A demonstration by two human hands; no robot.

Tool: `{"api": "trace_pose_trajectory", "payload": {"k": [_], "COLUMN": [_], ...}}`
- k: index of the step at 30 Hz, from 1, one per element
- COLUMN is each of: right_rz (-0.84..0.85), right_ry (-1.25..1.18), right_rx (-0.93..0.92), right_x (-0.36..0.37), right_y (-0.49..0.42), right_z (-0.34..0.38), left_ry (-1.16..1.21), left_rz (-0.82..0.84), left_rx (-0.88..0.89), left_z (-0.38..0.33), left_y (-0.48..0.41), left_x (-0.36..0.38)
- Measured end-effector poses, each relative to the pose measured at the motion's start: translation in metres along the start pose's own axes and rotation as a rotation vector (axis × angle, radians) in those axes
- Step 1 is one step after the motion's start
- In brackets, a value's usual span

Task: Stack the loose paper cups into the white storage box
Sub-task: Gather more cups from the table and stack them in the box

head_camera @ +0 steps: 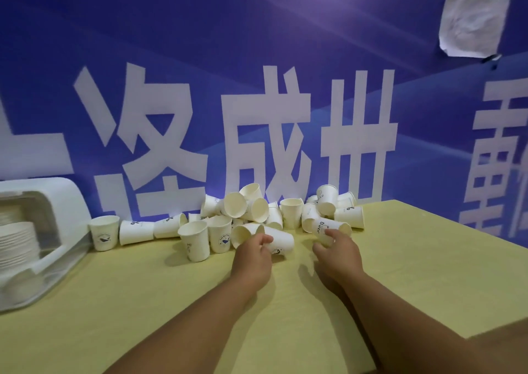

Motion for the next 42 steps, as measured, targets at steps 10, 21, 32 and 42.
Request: {"api": "trace_pose_trajectory", "payload": {"k": [10,21,32,42], "right_rz": [-0.042,0.001,0.066,0.132], "right_ry": [-0.117,-0.254,-0.344,-0.628], "right_rx": [-0.118,-0.283,-0.422,-0.41], "right_x": [0.033,0.118,0.215,0.29], "right_y": [0.092,0.165,0.201,0.189], "right_z": [0.084,0.176,0.259,0.343], "left_ry": [0.052,-0.148,-0.099,0.069], "left_rz": [-0.223,-0.357,-0.671,-0.872], "left_rx": [-0.059,-0.036,-0.03,0.071], "left_z": [0.014,0.085,0.125,0.134], "left_y": [0.046,0.08,0.063,-0.012], "left_x": [-0.122,-0.282,-0.373,-0.434]}}
Point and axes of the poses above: each hand's wrist, its own y-axis away from the middle knuckle, its own x-axis out of the palm, z = x × y, the point moved 4 cm from there along -y, towards the middle knuckle, and after that the axes turned 5 degrees about -z, right-handed, at the moved point
